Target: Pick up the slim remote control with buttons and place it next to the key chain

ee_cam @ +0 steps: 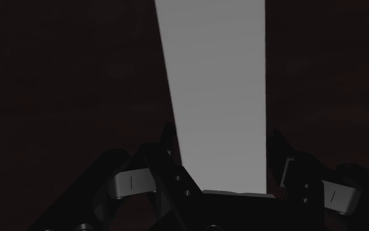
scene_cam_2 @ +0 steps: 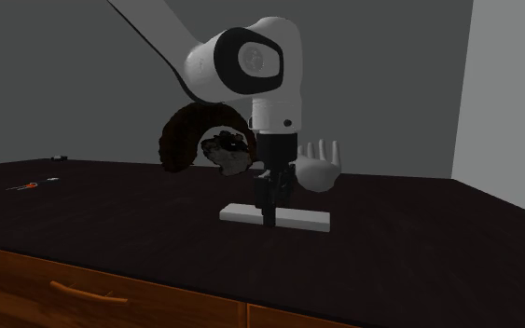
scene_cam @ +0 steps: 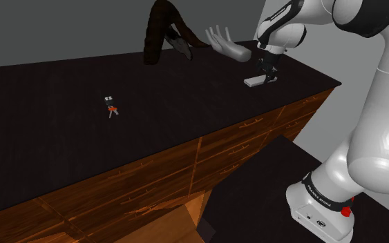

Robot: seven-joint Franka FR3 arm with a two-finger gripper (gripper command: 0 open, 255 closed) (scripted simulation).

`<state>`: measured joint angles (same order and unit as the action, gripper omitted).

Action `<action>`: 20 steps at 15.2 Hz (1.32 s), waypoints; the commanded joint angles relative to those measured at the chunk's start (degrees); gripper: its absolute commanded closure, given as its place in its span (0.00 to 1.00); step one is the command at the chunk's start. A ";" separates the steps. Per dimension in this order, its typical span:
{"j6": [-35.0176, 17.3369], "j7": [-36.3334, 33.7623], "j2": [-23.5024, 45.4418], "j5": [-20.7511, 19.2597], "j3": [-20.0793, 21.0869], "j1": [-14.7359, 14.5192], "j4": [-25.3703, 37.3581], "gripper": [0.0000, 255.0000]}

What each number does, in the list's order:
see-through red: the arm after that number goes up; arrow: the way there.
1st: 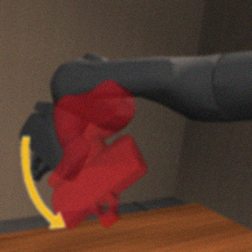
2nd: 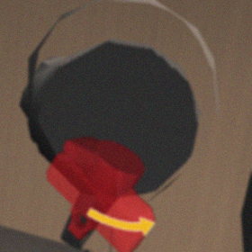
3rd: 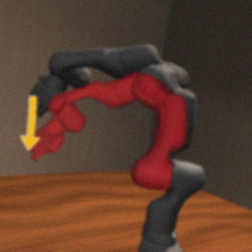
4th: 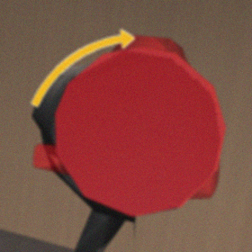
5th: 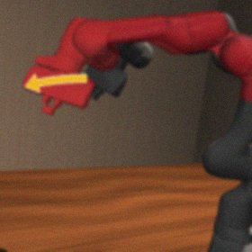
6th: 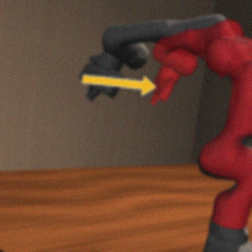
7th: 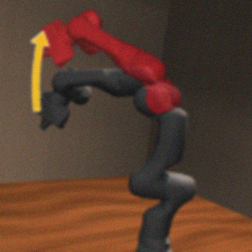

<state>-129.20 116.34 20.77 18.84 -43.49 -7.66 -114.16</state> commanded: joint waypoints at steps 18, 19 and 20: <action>5.39 -2.74 -4.20 -4.17 -2.17 -1.79 2.34 1.00; 6.02 -3.02 -4.63 -4.60 -2.36 -1.95 2.67 1.00; 6.65 -3.29 -5.05 -5.01 -2.55 -2.11 3.02 1.00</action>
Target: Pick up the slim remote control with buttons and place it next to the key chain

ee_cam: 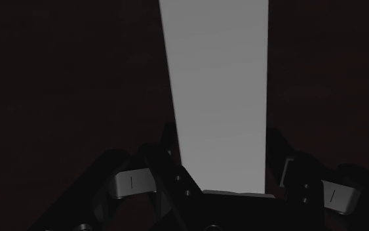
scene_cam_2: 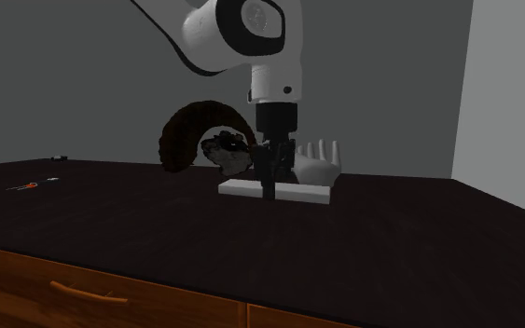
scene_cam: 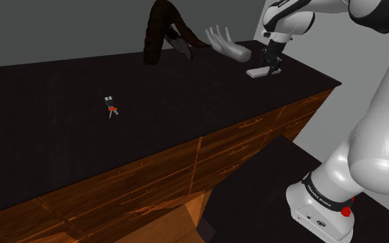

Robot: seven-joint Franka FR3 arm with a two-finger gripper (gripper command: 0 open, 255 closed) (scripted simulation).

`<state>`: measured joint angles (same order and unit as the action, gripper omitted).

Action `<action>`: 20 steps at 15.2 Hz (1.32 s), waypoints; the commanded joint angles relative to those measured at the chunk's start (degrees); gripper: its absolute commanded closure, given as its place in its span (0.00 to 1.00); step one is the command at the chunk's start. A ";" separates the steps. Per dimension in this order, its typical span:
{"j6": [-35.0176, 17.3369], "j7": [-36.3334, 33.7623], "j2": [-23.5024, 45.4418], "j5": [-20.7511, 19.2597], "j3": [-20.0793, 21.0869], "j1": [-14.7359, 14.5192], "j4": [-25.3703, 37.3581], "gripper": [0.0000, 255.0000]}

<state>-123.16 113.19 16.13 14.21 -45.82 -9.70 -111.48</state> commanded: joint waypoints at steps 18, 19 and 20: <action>1.30 -22.94 -13.30 -11.93 3.69 -13.85 -7.16 1.00; 1.22 -24.56 -13.72 -12.32 4.35 -14.63 -7.52 1.00; 1.17 -26.14 -14.06 -12.64 5.01 -15.40 -7.82 1.00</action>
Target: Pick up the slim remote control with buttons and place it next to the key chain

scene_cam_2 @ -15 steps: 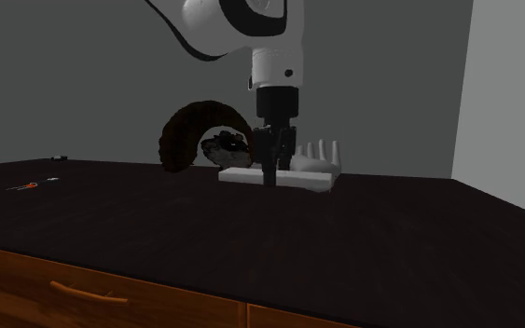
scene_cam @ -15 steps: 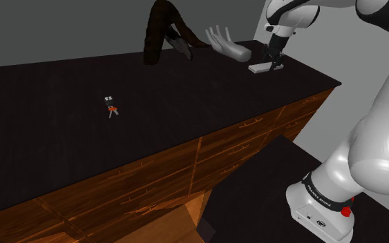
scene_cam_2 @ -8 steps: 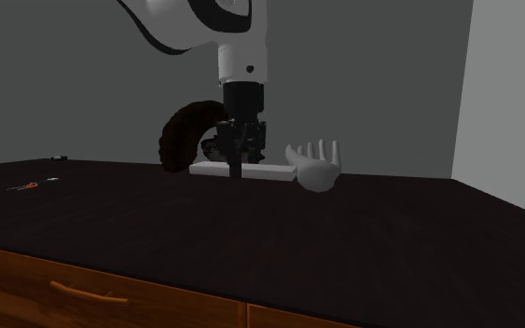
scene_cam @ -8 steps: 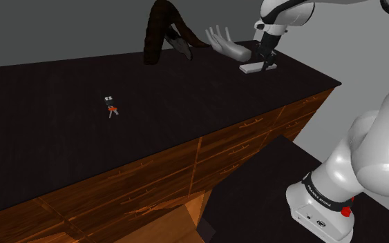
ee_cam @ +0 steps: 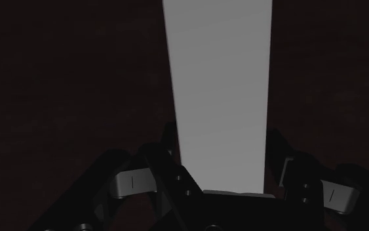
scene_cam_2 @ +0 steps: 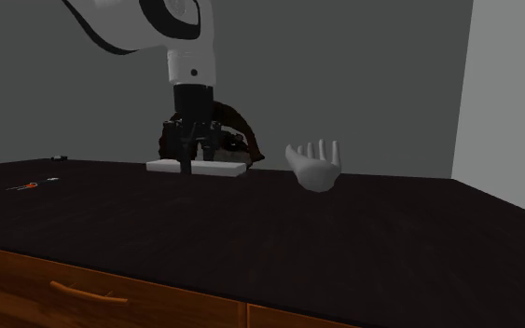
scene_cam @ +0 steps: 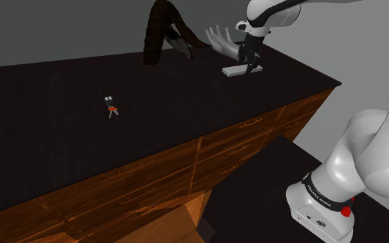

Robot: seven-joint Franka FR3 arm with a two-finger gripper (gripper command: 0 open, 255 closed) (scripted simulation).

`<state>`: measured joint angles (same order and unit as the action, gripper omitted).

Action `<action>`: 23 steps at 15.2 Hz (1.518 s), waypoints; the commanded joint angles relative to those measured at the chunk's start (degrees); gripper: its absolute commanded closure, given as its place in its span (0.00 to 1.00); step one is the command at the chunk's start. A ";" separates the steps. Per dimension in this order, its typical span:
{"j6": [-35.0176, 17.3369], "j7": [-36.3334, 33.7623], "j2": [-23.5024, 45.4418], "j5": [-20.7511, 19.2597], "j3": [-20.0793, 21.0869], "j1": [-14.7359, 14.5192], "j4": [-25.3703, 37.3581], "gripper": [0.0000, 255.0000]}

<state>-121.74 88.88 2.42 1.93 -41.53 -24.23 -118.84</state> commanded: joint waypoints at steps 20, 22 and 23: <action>1.90 -26.57 6.10 2.15 13.10 -14.13 7.48 1.00; 2.56 -28.49 7.89 2.86 14.14 -15.19 9.76 1.00; 2.92 -29.42 8.85 3.21 14.64 -15.69 11.01 1.00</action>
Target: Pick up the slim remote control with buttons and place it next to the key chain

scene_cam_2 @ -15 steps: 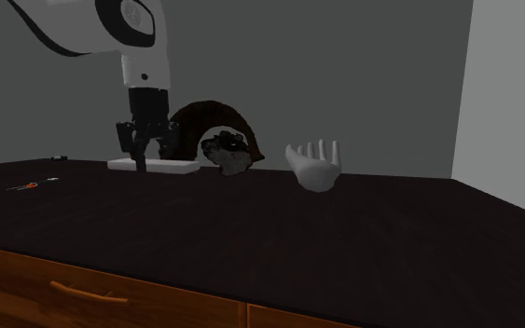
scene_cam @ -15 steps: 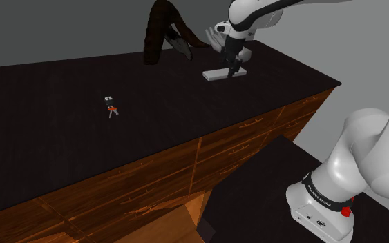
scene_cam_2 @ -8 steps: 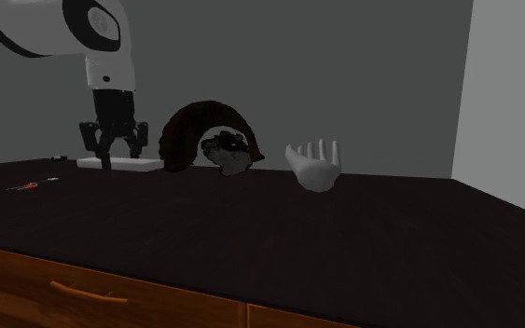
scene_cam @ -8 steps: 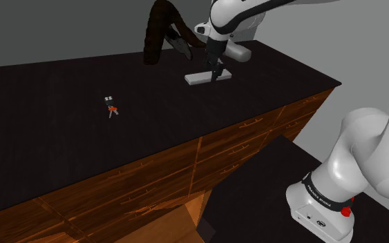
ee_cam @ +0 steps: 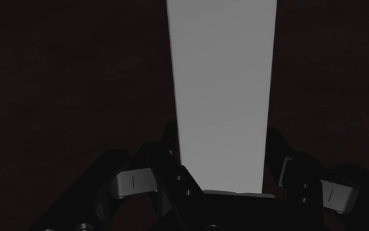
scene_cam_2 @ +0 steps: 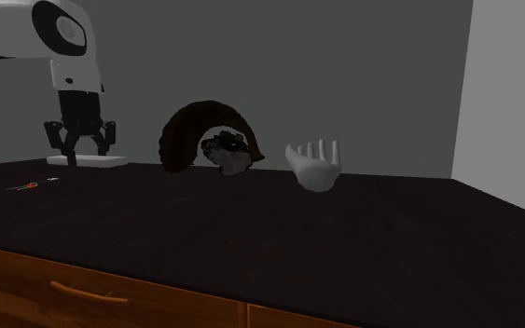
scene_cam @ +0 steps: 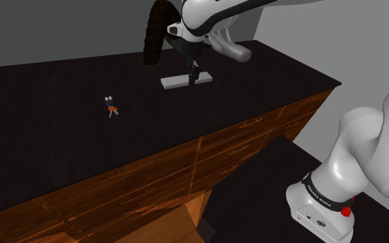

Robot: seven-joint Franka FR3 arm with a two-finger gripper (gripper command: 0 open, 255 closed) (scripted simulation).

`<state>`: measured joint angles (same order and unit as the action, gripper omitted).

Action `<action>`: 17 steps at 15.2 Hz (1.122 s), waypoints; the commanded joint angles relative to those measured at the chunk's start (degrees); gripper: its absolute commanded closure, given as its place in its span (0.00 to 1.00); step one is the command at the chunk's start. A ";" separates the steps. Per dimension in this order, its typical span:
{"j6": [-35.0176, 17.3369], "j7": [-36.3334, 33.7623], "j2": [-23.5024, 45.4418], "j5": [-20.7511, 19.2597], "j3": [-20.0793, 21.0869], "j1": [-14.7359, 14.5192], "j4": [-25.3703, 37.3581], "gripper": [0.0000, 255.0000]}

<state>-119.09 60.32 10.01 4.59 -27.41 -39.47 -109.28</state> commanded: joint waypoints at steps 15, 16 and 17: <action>5.15 -10.63 16.22 4.85 5.79 -4.67 20.55 1.00; 4.49 -10.56 16.46 4.96 5.85 -4.66 20.12 1.00; 3.84 -10.49 16.69 5.07 5.90 -4.65 19.68 1.00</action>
<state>-114.55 49.74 26.36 9.50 -21.58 -44.17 -89.28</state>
